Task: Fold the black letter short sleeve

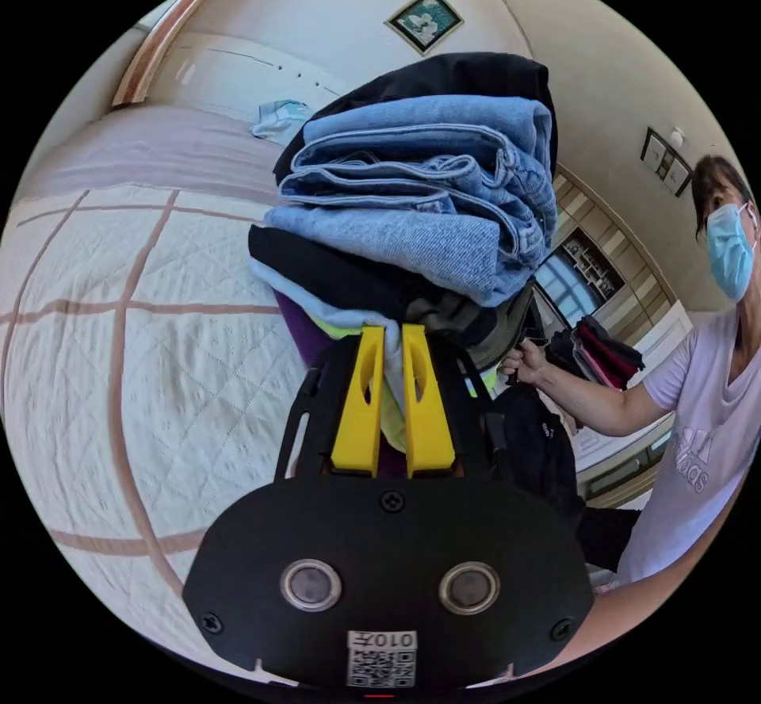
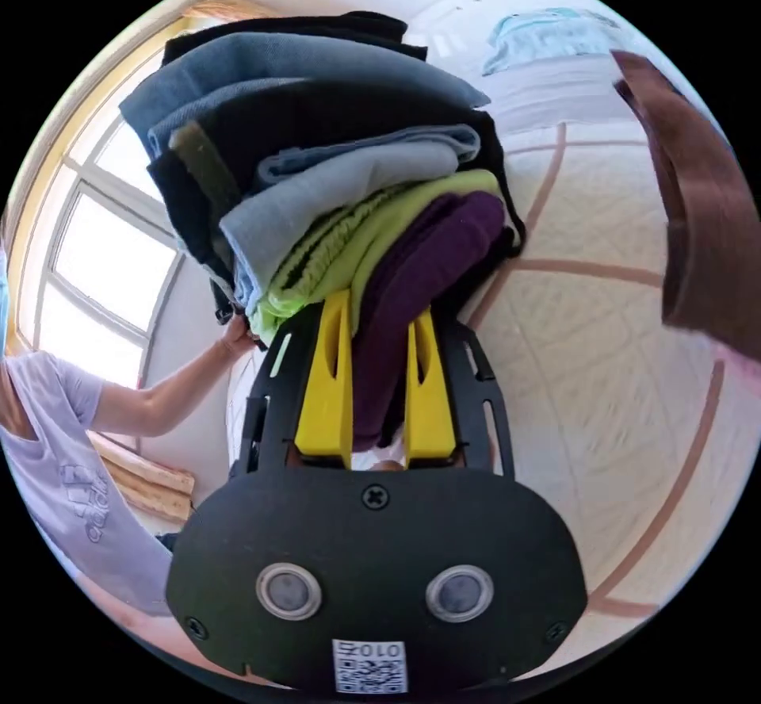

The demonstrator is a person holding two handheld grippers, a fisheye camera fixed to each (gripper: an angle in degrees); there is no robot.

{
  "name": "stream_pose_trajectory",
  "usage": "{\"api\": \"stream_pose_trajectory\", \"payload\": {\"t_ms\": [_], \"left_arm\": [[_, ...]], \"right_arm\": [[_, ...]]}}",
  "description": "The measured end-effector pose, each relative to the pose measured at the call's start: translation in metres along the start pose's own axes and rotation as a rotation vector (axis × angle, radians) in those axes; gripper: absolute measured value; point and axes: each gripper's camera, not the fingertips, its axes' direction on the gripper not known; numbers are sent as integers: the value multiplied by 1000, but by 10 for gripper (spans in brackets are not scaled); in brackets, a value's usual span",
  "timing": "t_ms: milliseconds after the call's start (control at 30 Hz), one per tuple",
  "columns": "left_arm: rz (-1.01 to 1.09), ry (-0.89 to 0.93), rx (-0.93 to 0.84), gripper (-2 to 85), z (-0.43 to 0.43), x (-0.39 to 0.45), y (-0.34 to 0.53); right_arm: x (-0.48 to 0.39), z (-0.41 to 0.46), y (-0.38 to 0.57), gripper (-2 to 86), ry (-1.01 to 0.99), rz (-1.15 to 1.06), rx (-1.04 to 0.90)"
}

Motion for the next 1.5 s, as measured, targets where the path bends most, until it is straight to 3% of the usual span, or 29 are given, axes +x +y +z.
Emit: {"api": "stream_pose_trajectory", "payload": {"t_ms": [67, 100, 200, 267, 433, 500, 633, 700, 833, 967, 1100, 1167, 1233, 1333, 1500], "left_arm": [[-71, 47, 67, 22, -28, -10, 16], [-88, 56, 68, 20, -33, -13, 19], [-123, 49, -28, 12, -32, -17, 15], [-173, 28, -32, 7, -36, -15, 11], [-342, -29, 161, 1, -85, 11, 75], [-488, -128, 218, 0, -106, 27, 113], [-615, -383, -13, -1, -74, 82, 121], [-597, -360, -9, -1, -50, 102, 108], [-676, -391, -140, -1, 10, 109, 88], [-849, -297, -50, -1, 21, 95, 104], [-972, -238, 110, -1, 19, 89, 124], [-1077, -180, 329, -1, 11, 89, 148], [-1148, -186, 409, -1, 8, 91, 161], [-1197, -207, 389, -1, 13, 100, 167], [-1263, -30, 621, -1, 30, 101, 202]], "right_arm": [[-14, -30, 15, 51, 123, 18, 17], [-32, -60, 28, 39, 194, -3, 157], [-74, -96, 17, 34, 408, -49, 184], [-109, -103, -8, 35, 431, -139, 250], [-203, -22, -109, 44, 418, -519, 45], [-242, 42, -151, 44, 523, -688, -81], [-254, 154, -178, 41, 650, -787, -366], [-245, 205, -160, 45, 631, -783, -510], [-229, 227, -116, 49, 645, -772, -469], [-208, 226, -75, 49, 519, -698, -402], [-205, 232, -25, 44, 577, -743, -313], [-199, 233, -4, 41, 593, -753, -269], [-192, 231, 13, 39, 587, -751, -228], [-182, 225, 31, 37, 566, -740, -179], [-172, 231, 48, 35, 604, -760, -162]]}}
